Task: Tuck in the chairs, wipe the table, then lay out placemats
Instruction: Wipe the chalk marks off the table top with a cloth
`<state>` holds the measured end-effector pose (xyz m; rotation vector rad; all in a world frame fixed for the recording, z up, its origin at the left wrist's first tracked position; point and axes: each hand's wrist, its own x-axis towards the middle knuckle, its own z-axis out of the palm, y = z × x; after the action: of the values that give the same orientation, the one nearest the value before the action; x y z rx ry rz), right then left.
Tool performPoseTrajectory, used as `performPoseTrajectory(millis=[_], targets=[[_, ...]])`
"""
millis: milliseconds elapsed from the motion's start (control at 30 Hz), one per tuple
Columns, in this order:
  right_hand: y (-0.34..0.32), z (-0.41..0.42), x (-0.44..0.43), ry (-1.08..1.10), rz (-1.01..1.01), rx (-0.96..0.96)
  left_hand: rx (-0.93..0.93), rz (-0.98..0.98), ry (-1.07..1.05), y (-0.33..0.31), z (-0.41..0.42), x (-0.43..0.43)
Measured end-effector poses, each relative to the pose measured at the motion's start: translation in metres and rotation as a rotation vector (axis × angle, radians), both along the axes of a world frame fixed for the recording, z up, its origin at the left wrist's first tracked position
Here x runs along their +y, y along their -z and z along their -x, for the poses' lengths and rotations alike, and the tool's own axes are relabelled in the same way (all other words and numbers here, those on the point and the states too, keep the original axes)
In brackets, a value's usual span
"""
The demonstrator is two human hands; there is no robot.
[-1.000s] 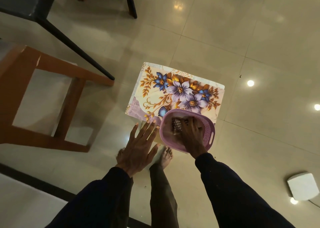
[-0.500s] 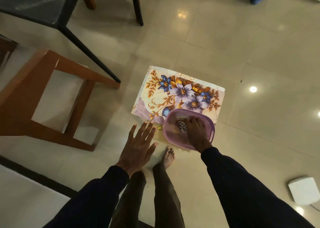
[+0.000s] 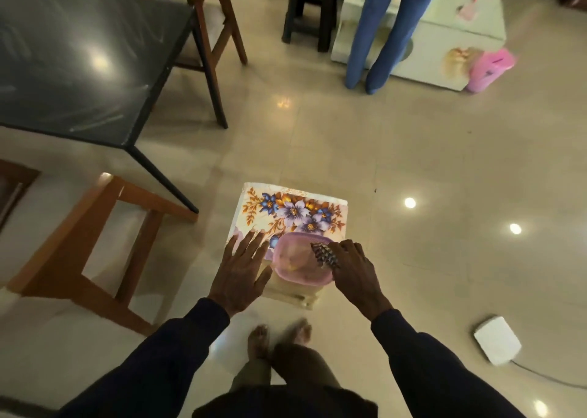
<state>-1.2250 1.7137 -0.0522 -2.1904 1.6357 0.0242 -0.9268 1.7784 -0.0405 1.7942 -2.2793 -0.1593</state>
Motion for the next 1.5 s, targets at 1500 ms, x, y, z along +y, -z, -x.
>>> performPoseTrajectory(millis=[1500], targets=[[-0.166, 0.018, -0.549, -0.967, 0.119, -0.196, -0.057, 0.370, -1.145, -0.051, 0.183, -0.328]])
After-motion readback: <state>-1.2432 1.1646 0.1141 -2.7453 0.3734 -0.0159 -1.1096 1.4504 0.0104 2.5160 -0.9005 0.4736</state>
